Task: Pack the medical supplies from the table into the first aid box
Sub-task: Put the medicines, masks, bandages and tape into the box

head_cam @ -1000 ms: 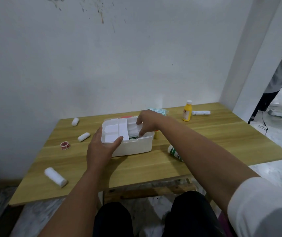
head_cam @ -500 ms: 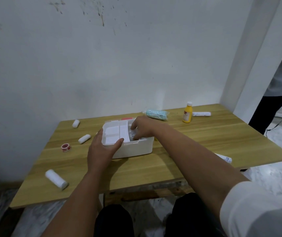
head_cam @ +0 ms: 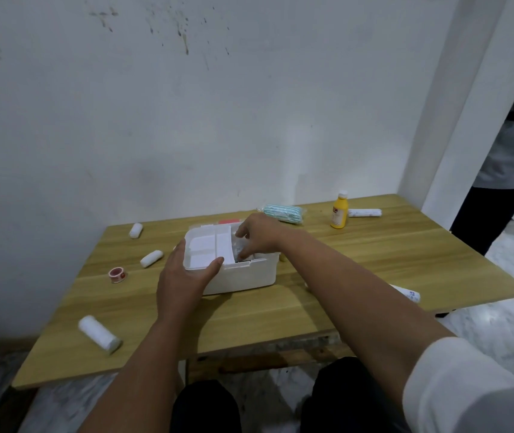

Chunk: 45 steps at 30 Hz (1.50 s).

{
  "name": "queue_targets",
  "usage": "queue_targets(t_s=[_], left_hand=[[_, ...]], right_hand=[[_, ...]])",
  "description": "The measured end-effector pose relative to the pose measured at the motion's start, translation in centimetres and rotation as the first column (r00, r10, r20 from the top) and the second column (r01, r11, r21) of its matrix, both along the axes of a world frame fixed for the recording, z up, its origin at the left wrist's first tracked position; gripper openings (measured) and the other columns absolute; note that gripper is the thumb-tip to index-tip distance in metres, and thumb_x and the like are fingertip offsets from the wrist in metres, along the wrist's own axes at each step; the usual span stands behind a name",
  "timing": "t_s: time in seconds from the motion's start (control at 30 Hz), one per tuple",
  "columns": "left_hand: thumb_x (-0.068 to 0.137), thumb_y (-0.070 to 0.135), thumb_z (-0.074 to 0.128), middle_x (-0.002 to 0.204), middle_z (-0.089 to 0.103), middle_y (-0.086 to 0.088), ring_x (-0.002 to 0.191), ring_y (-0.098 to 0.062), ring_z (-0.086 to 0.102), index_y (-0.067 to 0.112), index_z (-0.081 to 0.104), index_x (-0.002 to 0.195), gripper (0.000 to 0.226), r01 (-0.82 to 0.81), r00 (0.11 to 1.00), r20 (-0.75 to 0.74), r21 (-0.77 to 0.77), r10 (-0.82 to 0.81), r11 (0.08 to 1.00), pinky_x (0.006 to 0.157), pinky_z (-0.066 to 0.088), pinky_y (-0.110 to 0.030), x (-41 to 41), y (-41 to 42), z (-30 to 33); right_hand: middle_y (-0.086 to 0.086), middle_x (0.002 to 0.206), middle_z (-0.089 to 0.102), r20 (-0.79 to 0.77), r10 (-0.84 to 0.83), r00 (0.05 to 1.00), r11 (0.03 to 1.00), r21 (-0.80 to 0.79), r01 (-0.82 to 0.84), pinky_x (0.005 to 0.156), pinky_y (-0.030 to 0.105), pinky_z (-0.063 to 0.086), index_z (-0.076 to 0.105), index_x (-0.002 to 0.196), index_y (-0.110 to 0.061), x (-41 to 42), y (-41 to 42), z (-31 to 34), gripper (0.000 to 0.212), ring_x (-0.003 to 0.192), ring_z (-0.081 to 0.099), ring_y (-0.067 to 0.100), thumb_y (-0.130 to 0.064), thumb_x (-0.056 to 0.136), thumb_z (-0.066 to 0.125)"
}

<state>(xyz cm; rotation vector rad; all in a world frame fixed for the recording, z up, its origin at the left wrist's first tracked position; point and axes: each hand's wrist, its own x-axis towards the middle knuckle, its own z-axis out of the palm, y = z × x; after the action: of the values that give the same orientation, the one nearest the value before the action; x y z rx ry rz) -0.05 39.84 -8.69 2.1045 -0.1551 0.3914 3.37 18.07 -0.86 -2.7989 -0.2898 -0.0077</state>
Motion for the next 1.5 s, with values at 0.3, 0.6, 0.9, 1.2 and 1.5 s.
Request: queue_targets(t_s=[0.3, 0.6, 0.9, 1.2, 1.5], left_hand=[[0.063, 0.082, 0.07, 0.15, 0.057, 0.007, 0.137, -0.02, 0.053, 0.029, 0.049, 0.153, 0.107, -0.023, 1.0, 0.014, -0.024, 0.023, 0.999, 0.101, 0.055, -0.048, 0.3, -0.1, 0.1], [0.078, 0.057, 0.083, 0.149, 0.058, 0.003, 0.135, -0.021, 0.053, 0.024, 0.049, 0.153, 0.088, -0.063, 0.994, 0.094, 0.015, 0.061, 0.998, 0.093, 0.048, -0.034, 1.4, -1.0, -0.5], [0.072, 0.078, 0.065, 0.153, 0.055, 0.001, 0.137, -0.022, 0.052, 0.021, 0.046, 0.156, 0.104, -0.089, 0.991, 0.099, 0.007, 0.088, 0.996, 0.096, 0.056, -0.042, 2.2, -1.5, -1.6], [0.07, 0.08, 0.064, 0.152, 0.056, 0.006, 0.136, -0.017, 0.053, 0.024, 0.047, 0.156, 0.104, -0.105, 0.99, 0.095, 0.012, 0.103, 0.994, 0.096, 0.054, -0.036, 2.6, -1.3, -2.0], [0.067, 0.082, 0.066, 0.155, 0.053, 0.007, 0.14, -0.018, 0.05, 0.029, 0.044, 0.157, 0.107, -0.077, 0.997, 0.032, -0.003, 0.077, 0.997, 0.106, 0.052, -0.045, 2.3, -1.3, -1.2]], right_hand=[[0.007, 0.114, 0.078, 0.125, -0.297, 0.947, 0.877, 0.427, 0.219, 0.092, 0.026, 0.054, 0.079, 0.112, -0.009, 1.6, -6.6, 3.2, 0.031, 0.103, 0.071, 0.015, -0.022, 0.084, 0.083], [0.009, 0.128, 0.072, 0.102, -0.497, 0.862, 0.837, 0.32, 0.444, 0.105, 0.034, 0.05, 0.074, 0.124, -0.009, 4.0, -12.9, 0.0, 0.035, 0.121, 0.065, 0.024, -0.016, 0.09, 0.072], [0.01, 0.147, 0.056, 0.032, -0.395, 0.918, 0.912, -0.11, 0.396, 0.102, 0.041, 0.048, 0.052, 0.148, -0.013, 8.5, -13.7, -3.1, 0.056, 0.13, 0.055, 0.03, -0.022, 0.094, 0.065], [0.004, 0.099, 0.071, 0.127, -0.496, 0.859, 0.855, -0.102, 0.509, 0.066, 0.033, 0.048, 0.071, 0.108, -0.017, 10.4, -13.1, -5.7, 0.026, 0.089, 0.066, 0.026, -0.028, 0.084, 0.07], [0.013, 0.1, 0.076, 0.123, -0.552, 0.825, 0.833, 0.135, 0.537, 0.074, 0.034, 0.055, 0.079, 0.105, -0.004, 7.5, -13.6, -1.8, 0.03, 0.092, 0.07, 0.029, -0.018, 0.079, 0.079]])
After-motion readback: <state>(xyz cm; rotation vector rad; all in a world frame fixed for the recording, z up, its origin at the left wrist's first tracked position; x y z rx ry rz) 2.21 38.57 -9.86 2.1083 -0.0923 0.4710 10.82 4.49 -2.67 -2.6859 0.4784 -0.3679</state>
